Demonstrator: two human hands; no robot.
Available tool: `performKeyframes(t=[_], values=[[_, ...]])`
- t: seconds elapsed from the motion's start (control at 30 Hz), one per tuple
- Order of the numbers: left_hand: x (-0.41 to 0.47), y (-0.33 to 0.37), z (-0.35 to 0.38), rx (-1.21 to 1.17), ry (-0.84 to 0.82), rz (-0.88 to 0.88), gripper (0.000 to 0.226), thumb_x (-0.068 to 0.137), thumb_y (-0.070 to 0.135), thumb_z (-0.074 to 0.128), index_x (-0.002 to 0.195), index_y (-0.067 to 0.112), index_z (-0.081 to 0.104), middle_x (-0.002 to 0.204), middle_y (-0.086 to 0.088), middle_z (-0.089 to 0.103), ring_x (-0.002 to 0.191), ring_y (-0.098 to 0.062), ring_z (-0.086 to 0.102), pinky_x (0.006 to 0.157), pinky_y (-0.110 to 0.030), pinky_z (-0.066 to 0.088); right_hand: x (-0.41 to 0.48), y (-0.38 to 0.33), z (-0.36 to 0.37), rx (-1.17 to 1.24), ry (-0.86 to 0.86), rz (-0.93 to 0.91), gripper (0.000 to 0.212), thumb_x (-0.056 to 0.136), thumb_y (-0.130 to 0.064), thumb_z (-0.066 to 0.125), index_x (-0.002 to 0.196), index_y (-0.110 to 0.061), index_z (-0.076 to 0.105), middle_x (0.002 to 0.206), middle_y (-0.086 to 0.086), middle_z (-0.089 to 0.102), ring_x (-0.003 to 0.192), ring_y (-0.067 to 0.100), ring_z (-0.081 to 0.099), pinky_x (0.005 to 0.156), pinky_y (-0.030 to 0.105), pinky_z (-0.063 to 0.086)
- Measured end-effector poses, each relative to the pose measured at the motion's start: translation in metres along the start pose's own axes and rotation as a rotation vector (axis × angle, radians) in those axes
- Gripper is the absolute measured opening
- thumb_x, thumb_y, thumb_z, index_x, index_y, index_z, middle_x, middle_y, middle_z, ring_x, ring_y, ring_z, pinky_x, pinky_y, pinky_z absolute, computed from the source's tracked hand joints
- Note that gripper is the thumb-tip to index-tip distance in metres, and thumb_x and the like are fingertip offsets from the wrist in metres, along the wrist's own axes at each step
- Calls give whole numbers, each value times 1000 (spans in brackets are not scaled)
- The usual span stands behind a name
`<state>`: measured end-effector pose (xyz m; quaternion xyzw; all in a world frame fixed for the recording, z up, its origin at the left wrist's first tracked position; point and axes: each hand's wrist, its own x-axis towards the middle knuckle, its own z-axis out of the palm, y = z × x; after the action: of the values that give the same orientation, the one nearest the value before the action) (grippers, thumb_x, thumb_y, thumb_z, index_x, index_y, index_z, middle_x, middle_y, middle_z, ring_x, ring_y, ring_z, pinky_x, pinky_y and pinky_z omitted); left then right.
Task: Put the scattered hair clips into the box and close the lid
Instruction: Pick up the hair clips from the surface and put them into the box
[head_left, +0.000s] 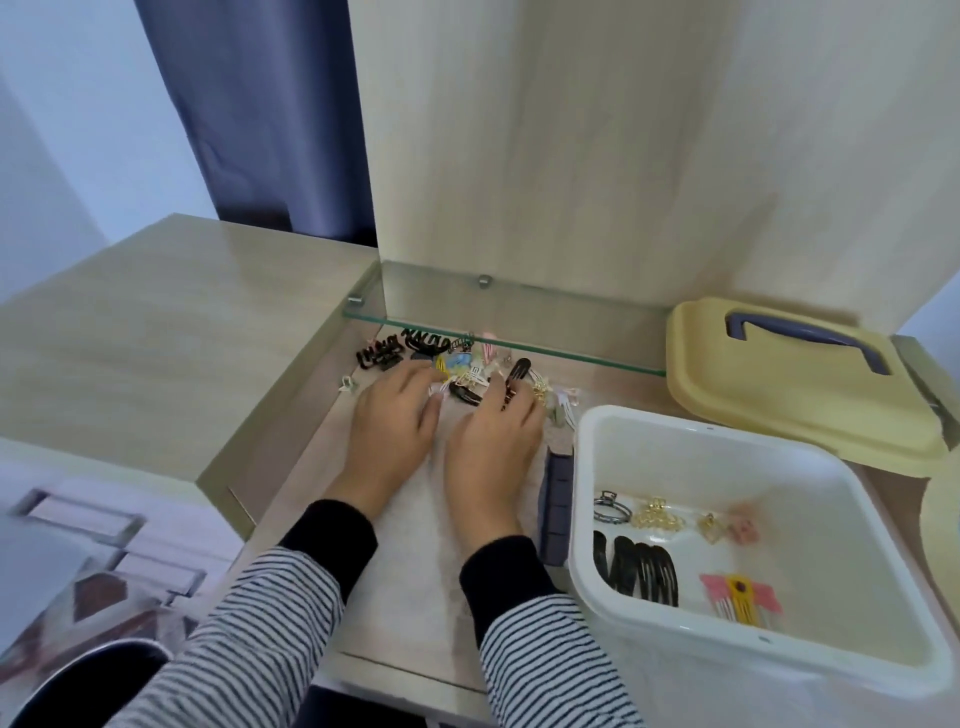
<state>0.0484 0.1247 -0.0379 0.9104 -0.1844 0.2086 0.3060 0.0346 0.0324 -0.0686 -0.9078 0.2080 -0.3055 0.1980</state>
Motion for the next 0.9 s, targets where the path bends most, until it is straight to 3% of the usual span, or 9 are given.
performKeyframes(t=[0.07, 0.2, 0.3, 0.4, 0.57, 0.9], values=[[6, -17, 19, 109, -59, 6, 36, 88, 30, 45, 108, 13, 69, 114, -12, 65, 104, -34, 62, 87, -45, 48, -2, 7, 4, -59, 14, 15, 43, 73, -5, 64, 115, -8, 62, 113, 16, 58, 100, 31, 47, 80, 37, 45], [9, -38, 42, 216, -92, 34, 29, 87, 27, 54, 113, 27, 66, 123, -7, 58, 114, -28, 54, 87, -41, 44, -3, 11, 8, -68, 52, 16, 37, 78, -11, 47, 110, -6, 64, 108, 18, 59, 94, 31, 45, 75, 38, 46], [8, -40, 44, 245, -118, 41, 33, 88, 33, 49, 116, 33, 67, 124, -7, 57, 117, -27, 52, 88, -40, 42, -3, 13, 11, -103, 70, 5, 24, 71, -4, 59, 94, -2, 65, 95, 19, 58, 87, 30, 39, 69, 38, 48], [8, -41, 45, 239, -138, 24, 36, 88, 37, 46, 114, 33, 69, 121, -8, 59, 114, -28, 54, 87, -41, 43, -5, 15, 13, -120, 74, -1, 17, 67, -2, 69, 83, -8, 65, 91, 14, 58, 85, 27, 39, 67, 36, 45], [6, -43, 47, 199, -97, 6, 33, 85, 38, 48, 104, 28, 73, 115, -7, 59, 111, -28, 54, 87, -41, 42, -5, 16, 13, -121, 80, -16, 23, 66, -8, 76, 84, -12, 61, 85, 9, 58, 82, 25, 45, 64, 31, 43], [4, -42, 47, 183, 2, 56, 16, 80, 36, 55, 85, 26, 67, 101, 9, 61, 103, -16, 55, 87, -33, 31, -6, 17, 14, -71, -8, -30, 22, 66, -1, 68, 83, -12, 61, 85, 9, 59, 85, 30, 55, 66, 34, 44]])
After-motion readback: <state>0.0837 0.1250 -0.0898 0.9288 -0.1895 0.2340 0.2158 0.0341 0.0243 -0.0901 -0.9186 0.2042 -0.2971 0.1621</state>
